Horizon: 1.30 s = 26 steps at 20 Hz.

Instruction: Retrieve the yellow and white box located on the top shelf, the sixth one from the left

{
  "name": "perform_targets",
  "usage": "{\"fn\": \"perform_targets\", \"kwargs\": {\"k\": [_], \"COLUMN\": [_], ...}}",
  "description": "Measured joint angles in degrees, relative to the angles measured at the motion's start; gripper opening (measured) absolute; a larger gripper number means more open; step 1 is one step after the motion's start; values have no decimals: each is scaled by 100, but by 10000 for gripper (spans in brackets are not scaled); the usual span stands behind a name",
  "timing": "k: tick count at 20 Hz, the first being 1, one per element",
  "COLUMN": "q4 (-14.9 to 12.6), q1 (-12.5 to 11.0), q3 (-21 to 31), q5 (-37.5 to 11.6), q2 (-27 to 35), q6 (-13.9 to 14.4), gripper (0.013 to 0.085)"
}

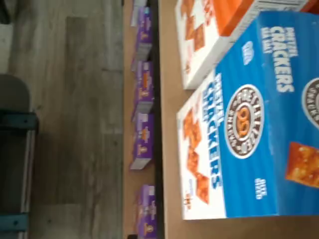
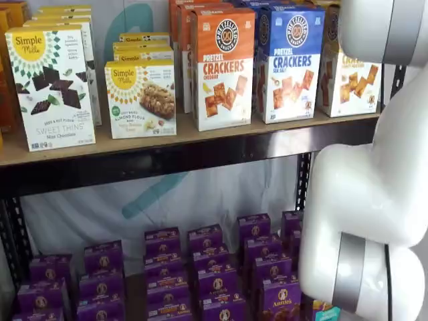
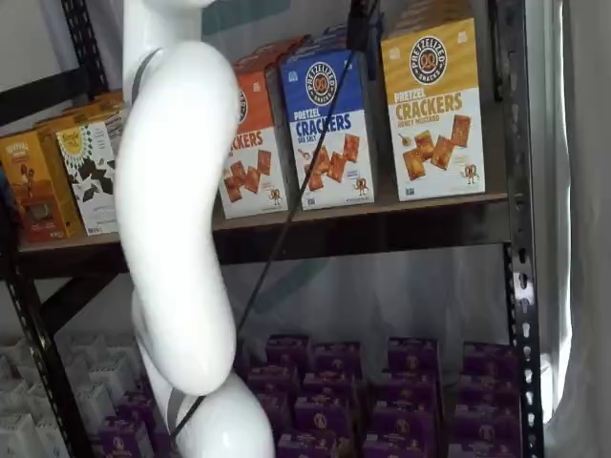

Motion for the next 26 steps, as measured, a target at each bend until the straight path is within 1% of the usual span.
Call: {"fn": "perform_targets", "kwargs": {"k": [2,4,6,9,14,16,21,26], "q4": [71,109,93,25,-34,-47,-98,-245], "q1": [-17,-22,-13,7,-13,-21,-6,59], "q3": [259,611,782,883,533,420,307,413], "q5": [-277,-674,-880,-1024,-776,-749,-851,-1156], "q2": [-151,-352,-434,-459,-196,-121,-30,-32], "q6": [-32,-105,-160,-224,-221,-223,-250,-344], "gripper": [850,850,850,850,850,850,850,850]}}
